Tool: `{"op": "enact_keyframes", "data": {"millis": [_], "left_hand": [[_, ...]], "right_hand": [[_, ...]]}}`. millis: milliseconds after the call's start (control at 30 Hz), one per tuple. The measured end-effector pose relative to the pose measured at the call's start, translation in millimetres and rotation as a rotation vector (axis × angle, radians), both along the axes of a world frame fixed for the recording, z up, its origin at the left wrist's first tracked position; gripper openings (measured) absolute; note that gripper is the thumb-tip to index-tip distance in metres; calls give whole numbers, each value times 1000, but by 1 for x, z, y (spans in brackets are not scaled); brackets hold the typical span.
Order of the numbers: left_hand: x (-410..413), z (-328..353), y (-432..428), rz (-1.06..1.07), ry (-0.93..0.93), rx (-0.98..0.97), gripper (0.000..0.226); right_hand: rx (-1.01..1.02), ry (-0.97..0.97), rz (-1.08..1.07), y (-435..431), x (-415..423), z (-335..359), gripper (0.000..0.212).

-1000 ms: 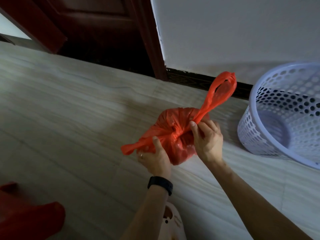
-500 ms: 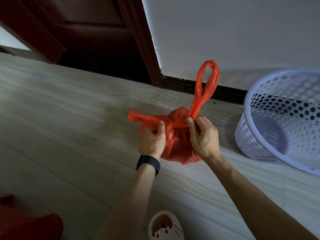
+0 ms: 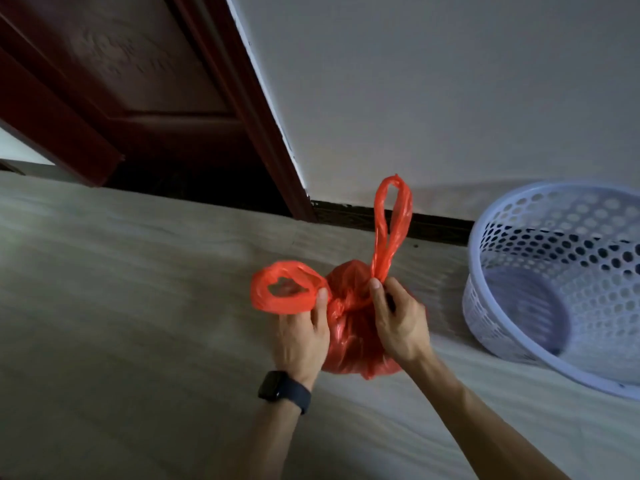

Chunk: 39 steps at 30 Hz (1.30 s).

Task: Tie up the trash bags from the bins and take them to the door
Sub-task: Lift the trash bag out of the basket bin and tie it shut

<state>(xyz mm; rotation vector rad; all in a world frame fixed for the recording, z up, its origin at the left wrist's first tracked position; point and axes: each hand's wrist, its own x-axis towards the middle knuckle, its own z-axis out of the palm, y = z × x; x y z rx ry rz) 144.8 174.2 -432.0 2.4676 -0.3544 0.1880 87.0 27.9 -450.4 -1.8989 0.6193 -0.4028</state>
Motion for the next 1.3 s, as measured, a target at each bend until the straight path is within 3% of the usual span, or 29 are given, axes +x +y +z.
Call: {"op": "enact_keyframes", "data": {"millis": [100, 200, 233, 300, 333, 367, 500, 633, 833, 933, 1033, 1133, 1200, 1300], "left_hand": [[12, 5, -2, -142, -17, 2, 55], [13, 42, -21, -49, 196, -233, 41], [16, 53, -26, 49, 320, -363, 40], [27, 63, -32, 263, 644, -853, 39], [33, 65, -32, 338, 778, -1098, 37], [38, 67, -32, 418, 868, -1223, 36], [54, 51, -18, 634, 913, -1076, 31], [60, 13, 15, 681, 839, -907, 32], [32, 24, -6, 248, 708, -726, 33], [23, 19, -8, 46, 817, -638, 22], [15, 9, 0, 52, 989, -737, 37], [15, 6, 7, 52, 795, -386, 45], [16, 9, 9, 13, 692, -324, 38], [11, 19, 8, -38, 552, -311, 30]], "right_hand": [[24, 1, 54, 0, 7, 10, 40], [236, -69, 79, 1, 15, 29, 34], [400, -120, 70, 0, 18, 36, 32], [747, -194, 57, -4, 21, 48, 31], [841, -193, 70, -5, 21, 52, 32], [855, -158, 112, -4, 19, 55, 33], [722, 65, 369, 1, 5, 55, 36], [525, 150, 421, 0, -9, 47, 43], [464, 230, 153, 4, -3, 36, 44], [484, 199, 43, 1, 6, 32, 41], [557, 213, -13, -4, 9, 26, 33], [675, 215, 50, -2, 12, 22, 23], [713, 183, 112, 2, 11, 23, 20], [546, 154, 124, 7, 9, 18, 9]]}}
